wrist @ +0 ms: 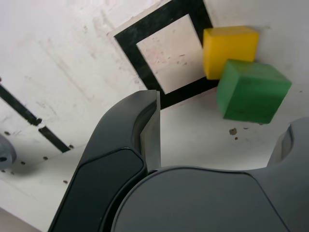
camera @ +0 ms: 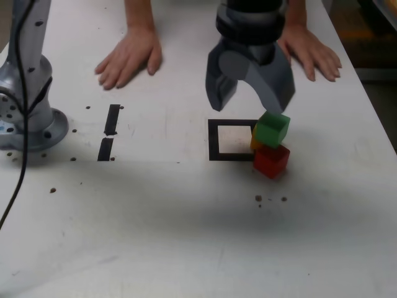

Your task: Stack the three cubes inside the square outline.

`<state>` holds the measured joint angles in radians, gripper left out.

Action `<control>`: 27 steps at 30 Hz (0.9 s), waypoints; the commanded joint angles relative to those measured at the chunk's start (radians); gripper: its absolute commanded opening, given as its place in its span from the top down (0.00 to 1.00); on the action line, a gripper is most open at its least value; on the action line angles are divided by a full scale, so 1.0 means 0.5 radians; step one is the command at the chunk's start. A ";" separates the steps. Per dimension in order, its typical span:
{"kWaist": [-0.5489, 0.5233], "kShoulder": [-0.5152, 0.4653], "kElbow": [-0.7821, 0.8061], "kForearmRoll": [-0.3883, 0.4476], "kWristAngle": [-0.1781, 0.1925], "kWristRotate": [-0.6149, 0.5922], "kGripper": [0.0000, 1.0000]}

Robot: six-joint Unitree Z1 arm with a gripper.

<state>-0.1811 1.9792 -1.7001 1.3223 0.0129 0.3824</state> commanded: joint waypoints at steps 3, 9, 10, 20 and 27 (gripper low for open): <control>-0.013 0.028 -0.032 -0.028 0.028 0.024 0.03; -0.015 0.071 -0.054 -0.043 0.032 0.040 0.04; -0.015 0.077 -0.059 -0.046 0.032 0.043 0.04; -0.030 0.159 -0.076 -0.057 0.028 0.049 0.07; -0.030 0.222 -0.090 -0.068 0.023 0.048 0.10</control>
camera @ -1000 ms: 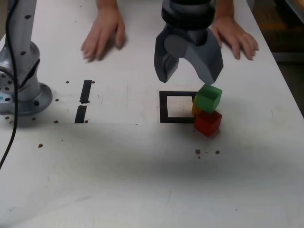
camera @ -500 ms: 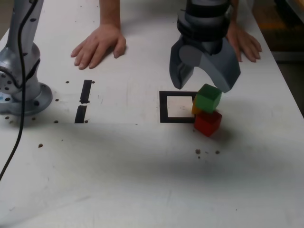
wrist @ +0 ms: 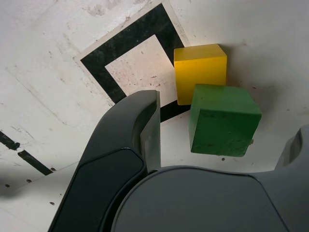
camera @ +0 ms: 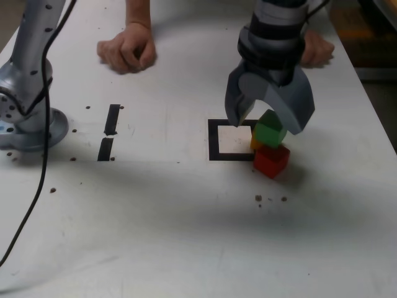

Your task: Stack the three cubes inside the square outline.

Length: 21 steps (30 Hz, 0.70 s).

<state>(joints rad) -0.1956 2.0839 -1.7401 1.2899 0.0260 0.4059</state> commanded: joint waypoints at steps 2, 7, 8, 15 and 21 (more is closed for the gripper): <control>-0.002 0.027 -0.013 -0.007 -0.006 0.001 0.11; -0.005 0.055 -0.014 -0.023 -0.010 0.000 0.15; -0.007 0.058 -0.014 -0.026 -0.011 -0.001 0.16; -0.033 0.075 -0.010 -0.056 -0.003 -0.037 0.38; -0.059 0.079 -0.019 -0.125 0.012 -0.048 0.61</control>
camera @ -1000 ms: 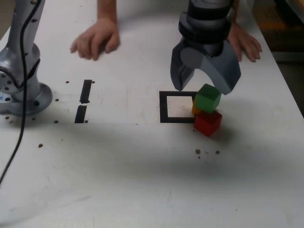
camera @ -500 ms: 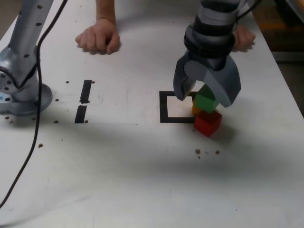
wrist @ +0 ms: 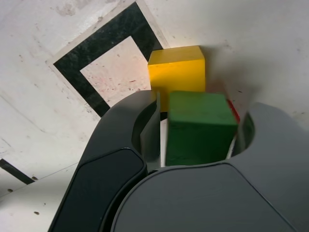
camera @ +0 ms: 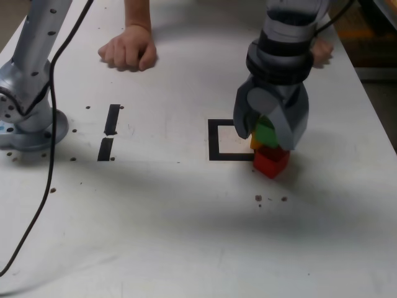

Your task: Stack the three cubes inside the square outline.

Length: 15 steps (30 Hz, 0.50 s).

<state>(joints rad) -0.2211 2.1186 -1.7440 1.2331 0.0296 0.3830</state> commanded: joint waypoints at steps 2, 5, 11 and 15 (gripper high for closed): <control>-0.018 0.011 -0.019 -0.032 0.011 -0.002 0.67; -0.030 0.012 -0.028 -0.052 0.020 -0.002 0.76; -0.036 -0.022 -0.027 -0.015 0.030 -0.041 0.80; -0.039 -0.108 -0.030 0.078 0.064 -0.108 0.80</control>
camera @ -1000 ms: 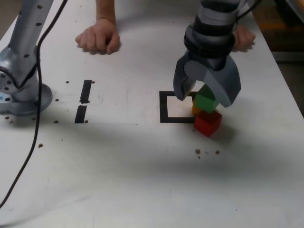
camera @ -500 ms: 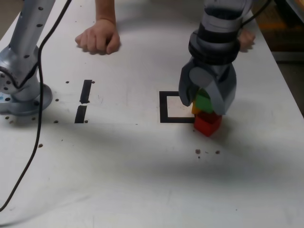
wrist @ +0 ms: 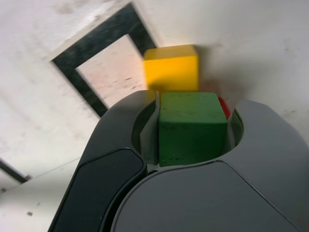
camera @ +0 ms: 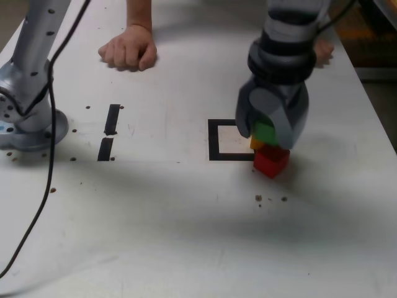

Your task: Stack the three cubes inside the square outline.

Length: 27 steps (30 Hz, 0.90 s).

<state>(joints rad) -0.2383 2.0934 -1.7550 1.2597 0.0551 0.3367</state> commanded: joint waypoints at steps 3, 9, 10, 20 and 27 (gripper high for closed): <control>0.002 -0.156 -0.009 0.109 0.052 -0.079 0.80; 0.086 -0.379 0.075 0.212 0.095 -0.225 0.80; 0.107 -0.410 0.107 0.214 0.095 -0.250 0.80; 0.389 -0.630 0.545 0.034 0.009 -0.391 0.80; 0.582 -0.669 0.870 -0.263 -0.058 -0.423 0.80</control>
<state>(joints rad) 0.0359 1.7655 -1.3453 1.1522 0.0317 0.1278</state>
